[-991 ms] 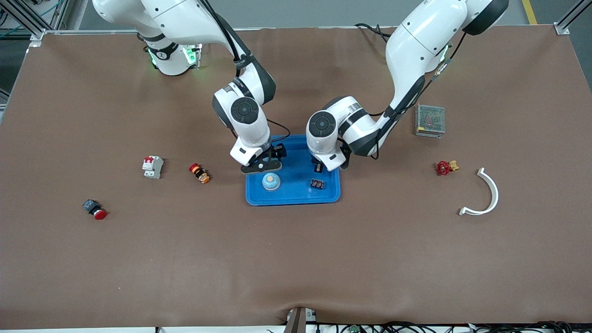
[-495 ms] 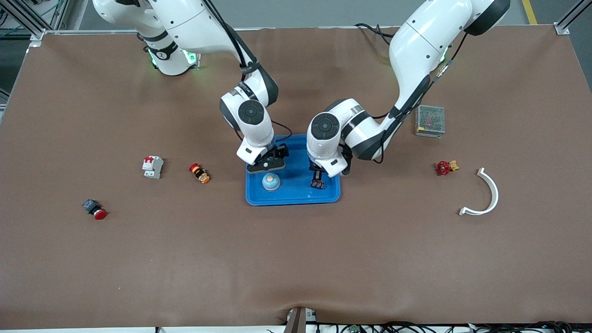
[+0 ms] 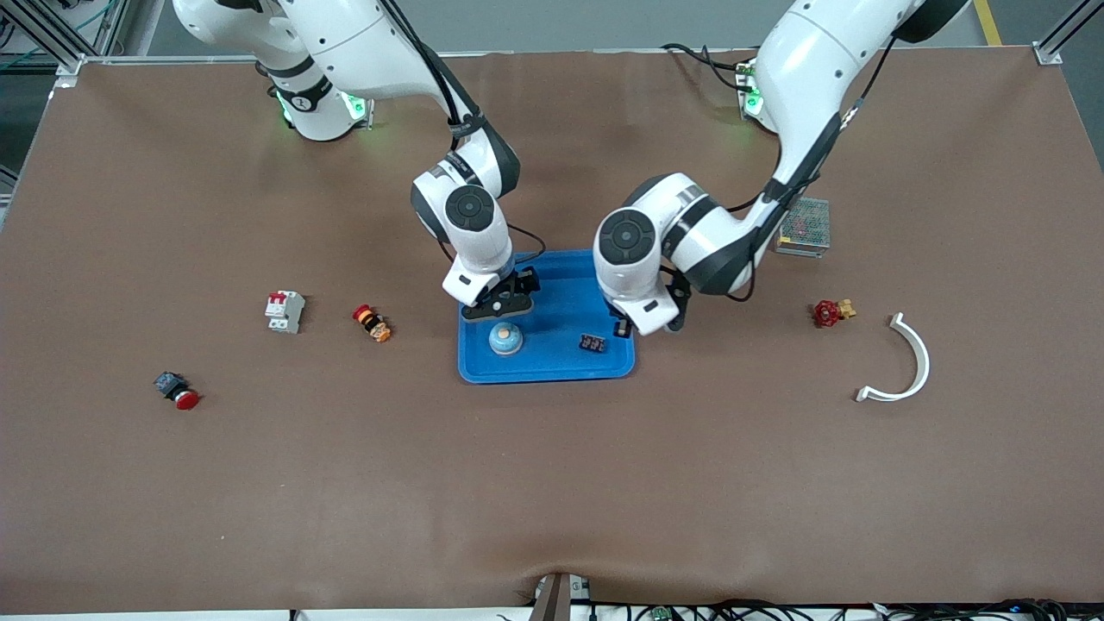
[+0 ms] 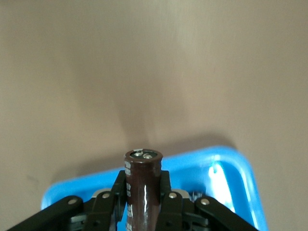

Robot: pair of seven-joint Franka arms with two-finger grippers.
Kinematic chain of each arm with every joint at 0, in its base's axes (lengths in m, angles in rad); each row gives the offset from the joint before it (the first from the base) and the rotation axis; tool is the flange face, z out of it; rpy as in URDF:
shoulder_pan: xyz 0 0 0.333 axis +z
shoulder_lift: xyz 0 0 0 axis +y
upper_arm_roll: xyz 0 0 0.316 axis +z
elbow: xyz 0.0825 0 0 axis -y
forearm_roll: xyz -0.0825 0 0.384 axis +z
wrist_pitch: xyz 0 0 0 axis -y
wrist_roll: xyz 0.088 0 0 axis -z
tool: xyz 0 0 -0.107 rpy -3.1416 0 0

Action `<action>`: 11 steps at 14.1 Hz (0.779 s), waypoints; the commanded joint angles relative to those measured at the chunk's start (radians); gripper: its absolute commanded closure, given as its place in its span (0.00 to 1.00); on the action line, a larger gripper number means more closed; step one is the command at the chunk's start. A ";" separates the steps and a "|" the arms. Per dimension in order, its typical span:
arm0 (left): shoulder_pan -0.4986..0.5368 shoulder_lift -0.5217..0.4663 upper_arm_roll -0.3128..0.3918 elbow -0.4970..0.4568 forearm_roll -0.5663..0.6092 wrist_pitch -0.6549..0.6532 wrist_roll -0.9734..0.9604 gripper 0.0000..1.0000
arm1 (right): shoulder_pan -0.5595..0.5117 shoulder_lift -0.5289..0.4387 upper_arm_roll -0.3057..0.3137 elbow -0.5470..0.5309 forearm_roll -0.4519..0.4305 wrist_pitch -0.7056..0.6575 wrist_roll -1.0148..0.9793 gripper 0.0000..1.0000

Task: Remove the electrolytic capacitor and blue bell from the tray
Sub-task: 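Grasp the black capacitor with the left gripper while the right gripper grasps the bell, then set the capacitor by the red valve while the right gripper carries the bell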

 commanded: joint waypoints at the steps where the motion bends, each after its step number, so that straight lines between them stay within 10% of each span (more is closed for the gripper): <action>1: 0.077 -0.098 -0.009 -0.094 0.018 -0.017 0.063 1.00 | 0.027 -0.012 -0.010 -0.012 0.006 0.007 0.030 0.00; 6: 0.212 -0.190 -0.011 -0.241 0.016 -0.017 0.232 1.00 | 0.025 -0.012 -0.010 -0.012 0.006 0.002 0.030 0.02; 11: 0.333 -0.253 -0.011 -0.368 0.016 -0.017 0.517 1.00 | 0.025 -0.012 -0.010 -0.012 0.006 -0.001 0.030 0.31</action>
